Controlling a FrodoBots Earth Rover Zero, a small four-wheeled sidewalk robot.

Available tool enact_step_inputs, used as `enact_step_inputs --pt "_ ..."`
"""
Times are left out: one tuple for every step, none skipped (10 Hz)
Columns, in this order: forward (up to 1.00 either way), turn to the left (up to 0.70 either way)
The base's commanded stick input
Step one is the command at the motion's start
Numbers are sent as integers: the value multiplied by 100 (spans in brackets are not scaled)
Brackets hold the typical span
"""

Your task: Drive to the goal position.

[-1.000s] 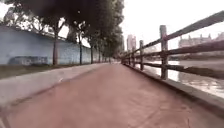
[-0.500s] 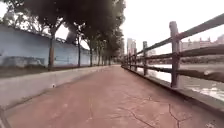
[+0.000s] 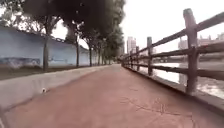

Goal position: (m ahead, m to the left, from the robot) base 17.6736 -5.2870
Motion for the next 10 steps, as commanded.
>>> enact_step_inputs --pt "100 0" --pt "100 0" --pt "100 0" --pt "100 0" --pt "100 0" --pt "100 0" --pt "100 0" --pt "100 0" --pt "100 0" --pt "100 0"
